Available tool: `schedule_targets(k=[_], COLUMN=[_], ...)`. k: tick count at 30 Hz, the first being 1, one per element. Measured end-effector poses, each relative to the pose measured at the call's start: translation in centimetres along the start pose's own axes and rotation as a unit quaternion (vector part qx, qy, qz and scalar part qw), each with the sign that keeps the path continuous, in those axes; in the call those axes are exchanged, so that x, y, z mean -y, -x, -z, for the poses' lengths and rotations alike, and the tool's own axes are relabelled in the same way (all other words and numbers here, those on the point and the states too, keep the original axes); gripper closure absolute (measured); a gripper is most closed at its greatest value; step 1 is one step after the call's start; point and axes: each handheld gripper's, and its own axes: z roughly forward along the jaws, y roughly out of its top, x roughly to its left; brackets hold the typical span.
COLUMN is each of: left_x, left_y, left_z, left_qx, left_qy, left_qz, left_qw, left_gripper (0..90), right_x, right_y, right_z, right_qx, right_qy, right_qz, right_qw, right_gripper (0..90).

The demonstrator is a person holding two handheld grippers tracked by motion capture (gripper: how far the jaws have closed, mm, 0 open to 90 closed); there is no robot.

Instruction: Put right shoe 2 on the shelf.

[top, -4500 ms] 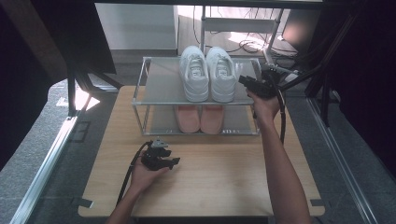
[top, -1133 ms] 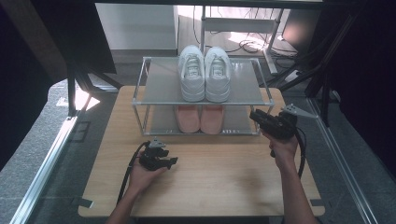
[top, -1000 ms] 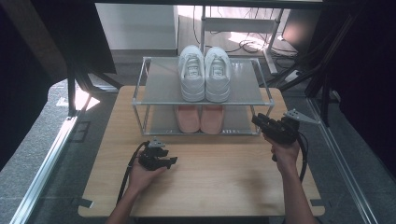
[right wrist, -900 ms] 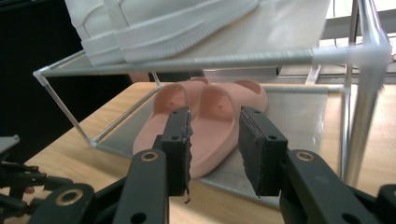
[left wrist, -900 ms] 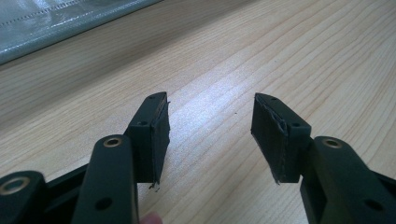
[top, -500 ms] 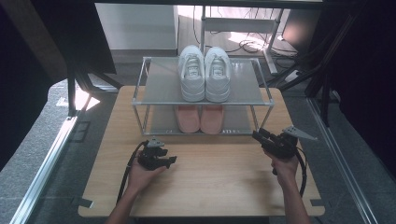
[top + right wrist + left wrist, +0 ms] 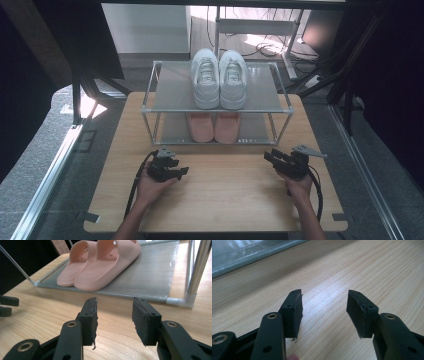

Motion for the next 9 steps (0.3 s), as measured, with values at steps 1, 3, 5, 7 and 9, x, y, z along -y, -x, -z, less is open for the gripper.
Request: schedule_targets(k=[1, 3, 5, 7, 9], left_x=[0.00, 0.00, 0.00, 0.00, -0.02], left_y=[0.00, -0.02, -0.04, -0.04, -0.04], left_z=[0.01, 0.03, 0.04, 0.03, 0.01], left_qx=[0.000, 0.000, 0.000, 0.000, 0.000], left_qy=[0.000, 0.001, 0.000, 0.000, 0.000], left_qz=[0.000, 0.000, 0.000, 0.000, 0.000], left_qw=[1.0000, 1.0000, 1.0000, 1.0000, 1.0000], left_gripper=[47.2, 47.2, 47.2, 47.2, 47.2], right_x=[0.02, 0.00, -0.05, -0.07, -0.06], right_y=[-0.03, -0.04, -0.09, -0.13, -0.16], right_z=[-0.04, -0.05, 0.00, 0.07, 0.10], right_qx=[0.001, -0.001, -0.001, -0.002, -0.002], right_qy=[-0.001, 0.002, 0.006, 0.007, 0.008], right_qz=[0.001, 0.000, 0.000, 0.001, 0.001], right_qw=[1.0000, 1.0000, 1.0000, 1.0000, 1.0000], right_gripper=[55.5, 55.5, 55.5, 55.4, 55.1])
